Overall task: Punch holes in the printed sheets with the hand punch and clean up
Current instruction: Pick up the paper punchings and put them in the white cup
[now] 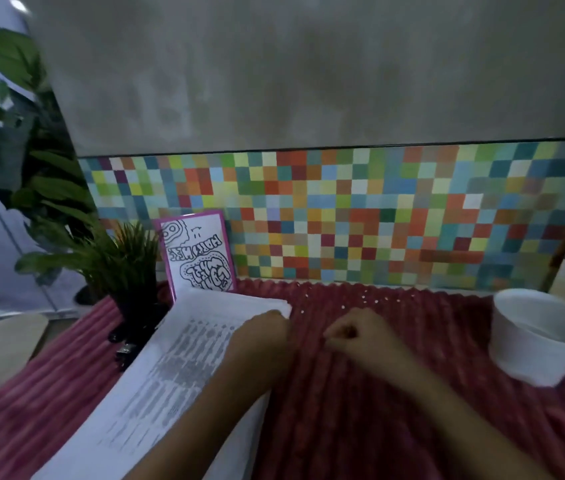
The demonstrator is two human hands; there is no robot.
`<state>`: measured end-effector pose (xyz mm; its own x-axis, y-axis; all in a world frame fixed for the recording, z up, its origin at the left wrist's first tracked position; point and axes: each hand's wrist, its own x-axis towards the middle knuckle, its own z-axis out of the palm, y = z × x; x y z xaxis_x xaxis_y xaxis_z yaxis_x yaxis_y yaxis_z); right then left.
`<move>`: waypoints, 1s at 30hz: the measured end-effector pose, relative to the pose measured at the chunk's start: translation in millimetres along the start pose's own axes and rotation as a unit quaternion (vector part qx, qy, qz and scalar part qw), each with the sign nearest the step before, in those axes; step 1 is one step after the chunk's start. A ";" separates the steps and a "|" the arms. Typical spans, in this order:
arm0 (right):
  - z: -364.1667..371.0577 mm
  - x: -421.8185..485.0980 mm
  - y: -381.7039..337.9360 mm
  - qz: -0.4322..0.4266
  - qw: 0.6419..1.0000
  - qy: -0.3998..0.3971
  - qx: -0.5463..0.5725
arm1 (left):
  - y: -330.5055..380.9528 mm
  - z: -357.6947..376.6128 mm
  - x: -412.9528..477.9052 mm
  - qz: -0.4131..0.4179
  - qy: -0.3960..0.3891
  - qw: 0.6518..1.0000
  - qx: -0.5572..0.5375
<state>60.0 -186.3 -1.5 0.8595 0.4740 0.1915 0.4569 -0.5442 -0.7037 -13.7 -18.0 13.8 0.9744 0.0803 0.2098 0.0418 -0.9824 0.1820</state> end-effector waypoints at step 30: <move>86.1 59.3 8.2 0.076 0.990 0.117 -0.014 | -42.0 34.5 6.8 0.072 0.049 0.996 0.034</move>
<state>95.0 -103.0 -54.8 0.9472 0.2132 0.2396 0.3207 -0.6183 -0.7176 -1.2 17.9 -25.6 0.9456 -0.0494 0.3216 -0.0788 -0.9938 0.0790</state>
